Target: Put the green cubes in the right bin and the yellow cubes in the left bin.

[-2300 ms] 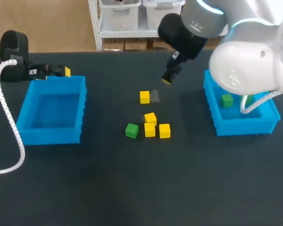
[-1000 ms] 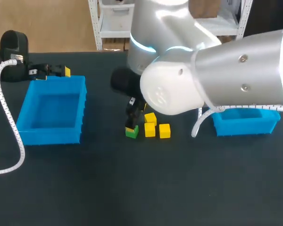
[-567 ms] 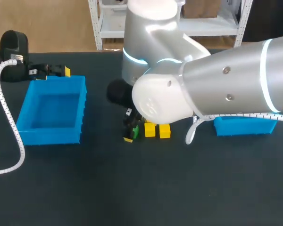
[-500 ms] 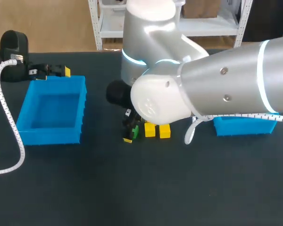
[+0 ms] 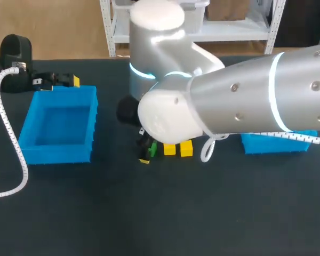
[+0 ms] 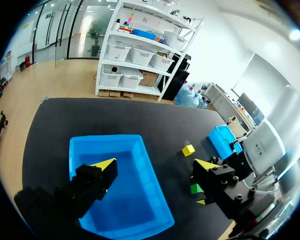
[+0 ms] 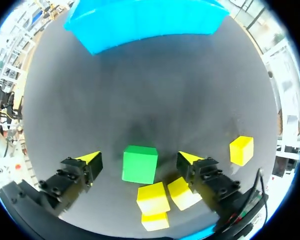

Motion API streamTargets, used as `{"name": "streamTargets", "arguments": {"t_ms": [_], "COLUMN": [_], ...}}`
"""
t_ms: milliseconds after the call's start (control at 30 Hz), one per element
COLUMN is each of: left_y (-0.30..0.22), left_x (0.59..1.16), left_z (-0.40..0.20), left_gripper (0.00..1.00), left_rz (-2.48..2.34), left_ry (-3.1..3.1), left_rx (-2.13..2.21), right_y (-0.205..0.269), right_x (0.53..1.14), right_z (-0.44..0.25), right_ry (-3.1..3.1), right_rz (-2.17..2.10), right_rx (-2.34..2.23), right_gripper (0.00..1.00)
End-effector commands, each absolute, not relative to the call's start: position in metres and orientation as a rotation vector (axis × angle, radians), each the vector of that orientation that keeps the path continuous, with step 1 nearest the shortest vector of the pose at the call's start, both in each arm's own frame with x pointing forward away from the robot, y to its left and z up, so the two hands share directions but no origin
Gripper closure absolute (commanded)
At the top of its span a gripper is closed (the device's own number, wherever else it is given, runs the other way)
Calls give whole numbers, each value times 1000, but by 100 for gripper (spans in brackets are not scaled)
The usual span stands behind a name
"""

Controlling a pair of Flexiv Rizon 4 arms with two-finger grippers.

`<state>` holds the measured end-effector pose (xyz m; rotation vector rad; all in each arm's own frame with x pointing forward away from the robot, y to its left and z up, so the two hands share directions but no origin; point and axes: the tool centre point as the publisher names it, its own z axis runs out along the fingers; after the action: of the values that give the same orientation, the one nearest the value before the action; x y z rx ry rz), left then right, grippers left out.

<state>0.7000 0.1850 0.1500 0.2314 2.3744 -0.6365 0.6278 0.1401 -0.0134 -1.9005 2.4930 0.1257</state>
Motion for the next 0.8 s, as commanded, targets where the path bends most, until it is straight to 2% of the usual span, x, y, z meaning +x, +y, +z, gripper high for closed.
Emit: {"name": "streamTargets", "arguments": {"t_ms": [33,367,800], "left_y": [185,185,185], "left_x": [700,700,700], "left_z": [150,150,150], "left_gripper": [0,0,0], "left_rz": [-636,-636,-636], "left_ry": [2374,2374,2374], "left_rx": [231,231,231], "right_y": [143,139,117], "right_x": [620,628,668], "right_z": [-21,-13,52], "right_ry": [2481,2484,2463], "right_rz": [30,-52,-57], "right_rx": [-1877,-1809,-1574], "right_gripper": [100,100,100]}}
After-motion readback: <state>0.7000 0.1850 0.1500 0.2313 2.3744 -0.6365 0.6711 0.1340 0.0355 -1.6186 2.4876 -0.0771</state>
